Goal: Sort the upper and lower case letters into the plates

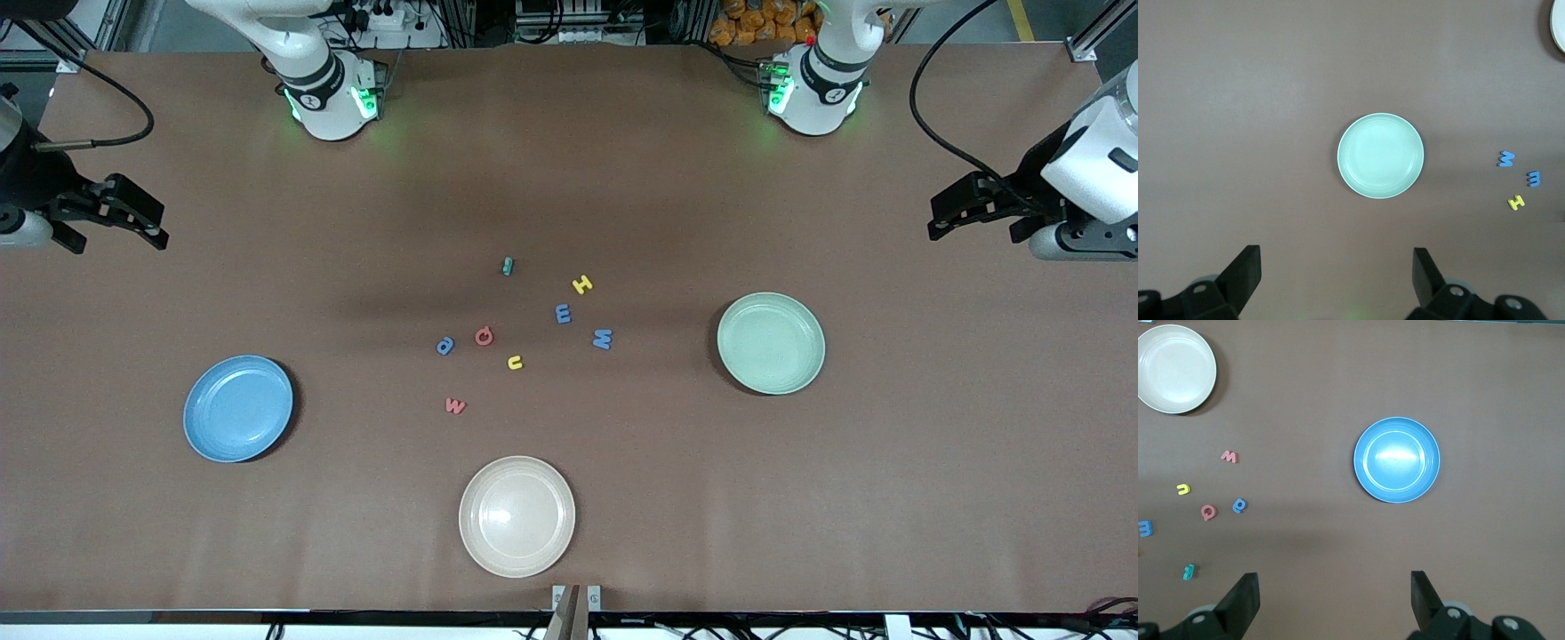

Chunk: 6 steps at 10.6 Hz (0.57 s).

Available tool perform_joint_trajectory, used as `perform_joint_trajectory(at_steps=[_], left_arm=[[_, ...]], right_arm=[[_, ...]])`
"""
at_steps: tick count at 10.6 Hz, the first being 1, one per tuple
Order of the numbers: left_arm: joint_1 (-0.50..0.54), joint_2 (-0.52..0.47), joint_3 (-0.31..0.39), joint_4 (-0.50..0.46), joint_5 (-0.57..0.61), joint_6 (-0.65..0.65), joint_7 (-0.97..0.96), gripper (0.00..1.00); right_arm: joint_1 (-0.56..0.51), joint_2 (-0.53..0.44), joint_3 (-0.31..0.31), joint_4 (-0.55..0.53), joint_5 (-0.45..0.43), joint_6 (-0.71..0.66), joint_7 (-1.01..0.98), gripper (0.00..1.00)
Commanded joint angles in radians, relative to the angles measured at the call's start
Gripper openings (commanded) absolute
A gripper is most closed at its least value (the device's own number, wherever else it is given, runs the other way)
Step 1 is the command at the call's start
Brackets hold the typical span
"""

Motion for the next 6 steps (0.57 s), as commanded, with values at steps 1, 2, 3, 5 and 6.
perform_joint_trajectory(at_steps=[1,2,3,5,6], left_arm=[[0.002,-0.014,0.003,-0.004,-0.028,-0.012,0.021,1.0],[0.002,-0.014,0.003,-0.004,-0.028,-0.014,0.017,1.0],[0.001,-0.016,0.004,-0.004,-0.026,-0.014,0.017,1.0],[-0.007,-0.011,-0.041,-0.01,-0.013,-0.023,0.011,1.0],[-0.008,-0.004,-0.072,-0.01,-0.014,-0.024,0.005,1.0]], right_arm=[[-0.003,-0.004,0.001,0.005,0.008,-0.017,-0.006,1.0],[-0.001,-0.003,0.001,0.007,0.008,-0.027,-0.001,1.0],[-0.003,-0.003,0.001,0.007,0.006,-0.025,-0.001,1.0],[-0.006,-0.001,0.001,0.007,0.006,-0.022,-0.001,1.0],[-0.007,0.004,0.001,0.008,0.008,-0.021,-0.001,1.0]])
